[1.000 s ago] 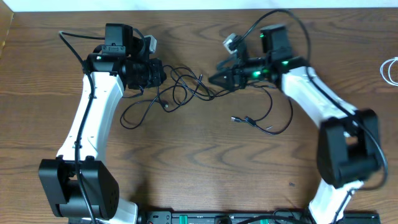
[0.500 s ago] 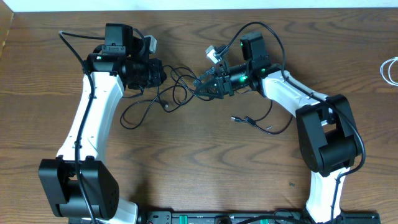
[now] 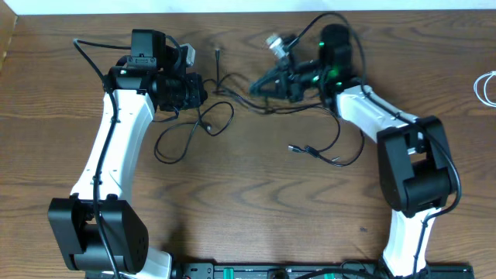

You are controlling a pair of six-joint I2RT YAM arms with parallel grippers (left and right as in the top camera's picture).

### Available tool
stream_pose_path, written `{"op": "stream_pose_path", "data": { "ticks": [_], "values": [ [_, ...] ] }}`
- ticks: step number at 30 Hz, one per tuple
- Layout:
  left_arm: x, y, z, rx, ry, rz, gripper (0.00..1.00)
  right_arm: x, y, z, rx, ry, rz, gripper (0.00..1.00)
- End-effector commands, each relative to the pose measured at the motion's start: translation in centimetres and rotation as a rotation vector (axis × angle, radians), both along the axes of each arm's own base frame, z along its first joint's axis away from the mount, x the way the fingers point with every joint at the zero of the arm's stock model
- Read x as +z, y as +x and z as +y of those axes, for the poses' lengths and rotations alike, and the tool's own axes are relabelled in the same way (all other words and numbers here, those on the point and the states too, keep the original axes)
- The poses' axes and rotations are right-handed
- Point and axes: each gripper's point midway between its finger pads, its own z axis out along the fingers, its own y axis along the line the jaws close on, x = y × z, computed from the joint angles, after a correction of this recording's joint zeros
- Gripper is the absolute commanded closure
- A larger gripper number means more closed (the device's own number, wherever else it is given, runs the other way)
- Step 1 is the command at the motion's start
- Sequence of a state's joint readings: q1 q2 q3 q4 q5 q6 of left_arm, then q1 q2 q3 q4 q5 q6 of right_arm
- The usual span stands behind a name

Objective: Untangle cables

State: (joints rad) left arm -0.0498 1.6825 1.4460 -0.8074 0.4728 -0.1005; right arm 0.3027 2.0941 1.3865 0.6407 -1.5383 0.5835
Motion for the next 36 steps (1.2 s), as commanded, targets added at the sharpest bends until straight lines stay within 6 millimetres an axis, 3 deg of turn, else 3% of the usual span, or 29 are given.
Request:
{"op": "stream_pose_path", "data": {
  "ticks": [1, 5, 7, 10, 13, 16, 19, 23, 29, 33, 36],
  "values": [
    [-0.5, -0.1, -0.3, -0.009, -0.010, 0.018, 0.93, 4.6, 0.3, -2.4, -0.030, -0.018, 0.086, 0.99],
    [-0.6, -0.1, -0.1, -0.006, -0.002, 0.018, 0.93, 9.8, 0.2, -6.4, -0.129, 0.028, -0.042, 0.99],
    [-0.6, -0.1, -0.1, -0.004, 0.003, 0.017, 0.92, 12.2, 0.6, -9.4, -0.218, 0.061, -0.045, 0.99],
    [-0.7, 0.0, 0.1, 0.001, 0.015, 0.016, 0.92, 14.2, 2.2, -14.4, -0.360, 0.089, -0.044, 0.99],
    [-0.7, 0.0, 0.1, 0.001, 0.015, 0.017, 0.92, 14.9, 3.9, -19.3, -0.489, 0.113, 0.022, 0.99],
    [-0.7, -0.1, 0.1, 0.001, 0.014, 0.017, 0.93, 13.9, 5.3, -23.8, -0.582, 0.088, 0.100, 0.99],
    [-0.7, 0.0, 0.1, 0.001, 0.014, 0.017, 0.92, 12.3, 5.9, -26.3, -0.613, 0.042, 0.156, 0.99],
    [-0.7, 0.0, 0.1, 0.001, 0.014, 0.017, 0.93, 10.7, 6.3, -26.2, -0.584, 0.013, 0.202, 0.99],
    [-0.7, -0.1, 0.1, 0.002, 0.014, 0.017, 0.93, 7.5, 7.6, -23.2, -0.539, 0.013, 0.290, 0.98],
    [-0.7, 0.0, 0.1, 0.002, 0.014, 0.017, 0.92, 3.5, 9.1, -20.8, -0.587, -0.005, 0.404, 0.98],
    [-0.7, 0.0, 0.1, 0.002, 0.014, 0.017, 0.93, -1.1, 10.1, -19.6, -0.710, -0.103, 0.500, 0.99]
  ]
}}
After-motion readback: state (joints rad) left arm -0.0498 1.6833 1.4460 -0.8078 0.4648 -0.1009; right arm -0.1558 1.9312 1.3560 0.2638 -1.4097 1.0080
